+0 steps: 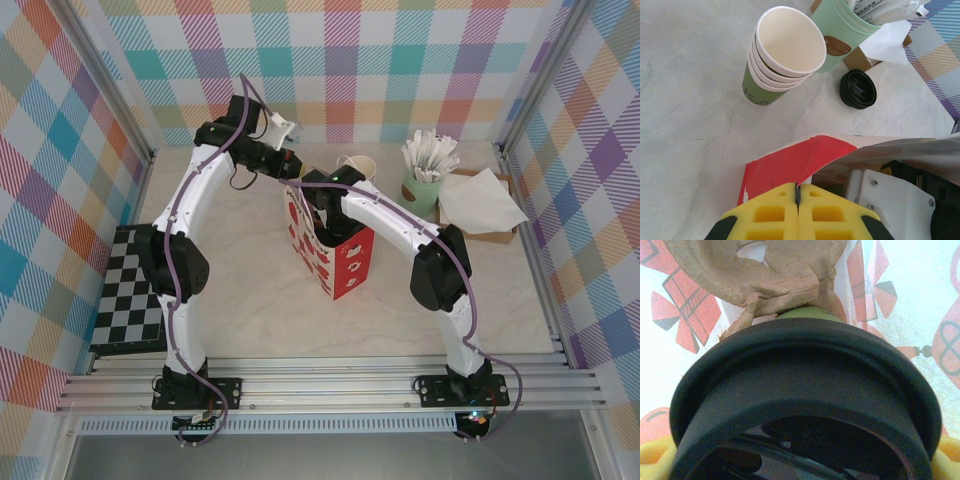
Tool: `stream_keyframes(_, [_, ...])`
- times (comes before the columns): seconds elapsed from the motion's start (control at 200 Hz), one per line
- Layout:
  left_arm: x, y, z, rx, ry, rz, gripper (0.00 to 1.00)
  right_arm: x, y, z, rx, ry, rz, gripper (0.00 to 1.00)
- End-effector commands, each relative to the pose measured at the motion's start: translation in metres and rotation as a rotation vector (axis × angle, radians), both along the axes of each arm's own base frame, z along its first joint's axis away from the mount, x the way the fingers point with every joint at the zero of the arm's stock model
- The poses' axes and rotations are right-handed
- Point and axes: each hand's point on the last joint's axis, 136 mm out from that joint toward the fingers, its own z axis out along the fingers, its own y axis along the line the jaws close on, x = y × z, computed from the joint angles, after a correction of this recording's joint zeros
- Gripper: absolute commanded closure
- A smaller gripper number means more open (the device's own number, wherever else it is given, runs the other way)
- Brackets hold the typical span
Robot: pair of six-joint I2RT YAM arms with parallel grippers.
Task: Pack the takeout coffee
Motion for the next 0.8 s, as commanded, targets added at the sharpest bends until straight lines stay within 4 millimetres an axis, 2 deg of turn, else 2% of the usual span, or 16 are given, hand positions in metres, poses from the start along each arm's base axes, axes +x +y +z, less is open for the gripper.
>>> stream_keyframes(0.0, [-0.003,0.009,-0.002,0.019,0.025,0.018,1.00,0.003,0.000,0.004,0.022,-0.023,-0.007,0.37])
stream_keyframes(0.2, [-0.001,0.008,0.000,0.013,0.023,0.020,1.00,0.007,-0.001,-0.009,0.031,-0.034,-0.003,0.38])
stream_keyframes(0.33, [-0.001,0.008,-0.001,0.015,0.025,0.025,1.00,0.003,-0.006,-0.026,0.015,-0.011,0.009,0.39])
stream_keyframes(0.795, [0.000,0.010,-0.002,0.006,0.034,0.029,1.00,-0.006,-0.016,-0.058,-0.021,0.030,0.017,0.39])
